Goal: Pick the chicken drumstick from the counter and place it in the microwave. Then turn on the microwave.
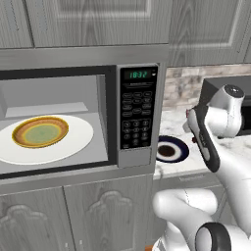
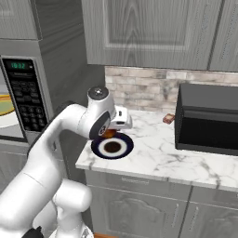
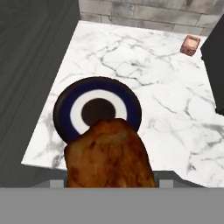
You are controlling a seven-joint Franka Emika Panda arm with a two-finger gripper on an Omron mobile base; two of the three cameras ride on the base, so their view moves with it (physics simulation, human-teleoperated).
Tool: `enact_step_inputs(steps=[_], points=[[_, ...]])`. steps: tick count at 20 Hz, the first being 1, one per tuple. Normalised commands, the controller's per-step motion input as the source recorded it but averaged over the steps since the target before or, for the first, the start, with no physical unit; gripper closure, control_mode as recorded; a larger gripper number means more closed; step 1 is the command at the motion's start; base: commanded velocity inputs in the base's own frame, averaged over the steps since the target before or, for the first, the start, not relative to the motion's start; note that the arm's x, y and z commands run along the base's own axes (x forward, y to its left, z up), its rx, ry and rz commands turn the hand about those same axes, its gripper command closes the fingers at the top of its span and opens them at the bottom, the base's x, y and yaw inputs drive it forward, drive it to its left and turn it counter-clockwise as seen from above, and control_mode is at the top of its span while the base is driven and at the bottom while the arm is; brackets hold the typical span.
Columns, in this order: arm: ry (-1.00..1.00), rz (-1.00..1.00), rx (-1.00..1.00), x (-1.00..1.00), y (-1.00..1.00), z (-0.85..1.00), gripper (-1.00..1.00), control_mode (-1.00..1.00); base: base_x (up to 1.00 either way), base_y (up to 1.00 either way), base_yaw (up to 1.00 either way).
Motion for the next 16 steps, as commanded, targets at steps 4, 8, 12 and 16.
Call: enact_step_inputs(steps=[4, 8, 12, 16], points=[[0.00, 0.00, 0.00, -0.51, 0.00, 0.43, 1.00, -1.00, 0.00, 0.00, 0.00], [0.00, 0.00, 0.00, -0.54, 0.00, 0.42, 1.00, -1.00, 0.00, 0.00, 0.00], [0.00, 0.00, 0.00, -0.63, -0.03, 0.36, 1.00, -1.00, 0.00, 0.00, 0.00], [0.00, 0.00, 0.00, -0.63, -0.03, 0.27, 1.00, -1.00, 0.00, 0.00, 0.00]])
